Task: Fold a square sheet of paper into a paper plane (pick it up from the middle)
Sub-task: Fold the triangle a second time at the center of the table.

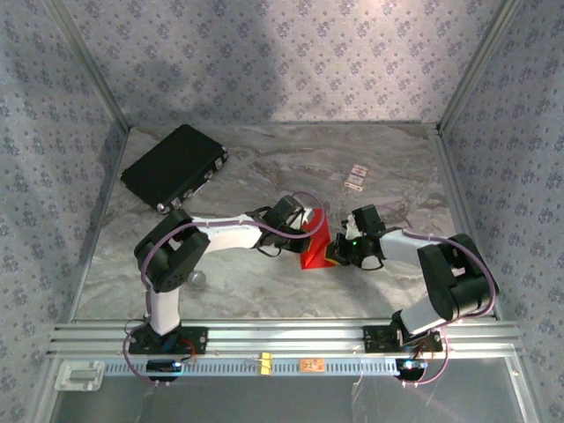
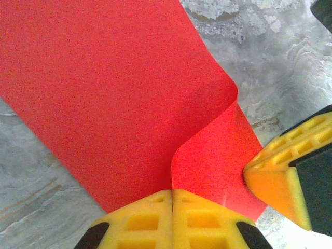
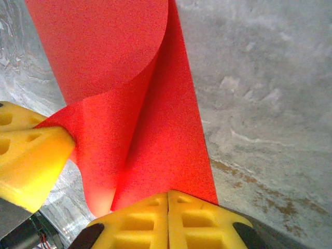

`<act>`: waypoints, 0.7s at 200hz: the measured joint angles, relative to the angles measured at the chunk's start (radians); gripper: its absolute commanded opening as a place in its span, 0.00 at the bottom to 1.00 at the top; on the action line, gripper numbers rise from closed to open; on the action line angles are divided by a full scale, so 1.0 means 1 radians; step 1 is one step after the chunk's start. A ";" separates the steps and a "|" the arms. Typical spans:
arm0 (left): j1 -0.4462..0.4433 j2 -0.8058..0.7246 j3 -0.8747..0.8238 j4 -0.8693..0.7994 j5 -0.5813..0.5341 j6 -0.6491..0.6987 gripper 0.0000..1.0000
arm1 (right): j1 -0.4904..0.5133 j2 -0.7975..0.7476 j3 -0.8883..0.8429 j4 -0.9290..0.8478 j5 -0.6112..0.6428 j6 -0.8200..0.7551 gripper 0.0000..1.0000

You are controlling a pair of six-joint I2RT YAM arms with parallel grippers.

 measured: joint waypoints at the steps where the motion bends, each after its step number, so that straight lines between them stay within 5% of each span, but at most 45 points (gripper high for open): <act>1: 0.000 0.000 0.000 0.000 -0.001 0.001 0.00 | 0.000 0.000 0.000 0.000 0.000 0.000 0.08; 140: 0.000 0.035 0.030 -0.031 -0.074 0.051 0.00 | -0.003 0.002 0.005 -0.013 0.000 -0.041 0.08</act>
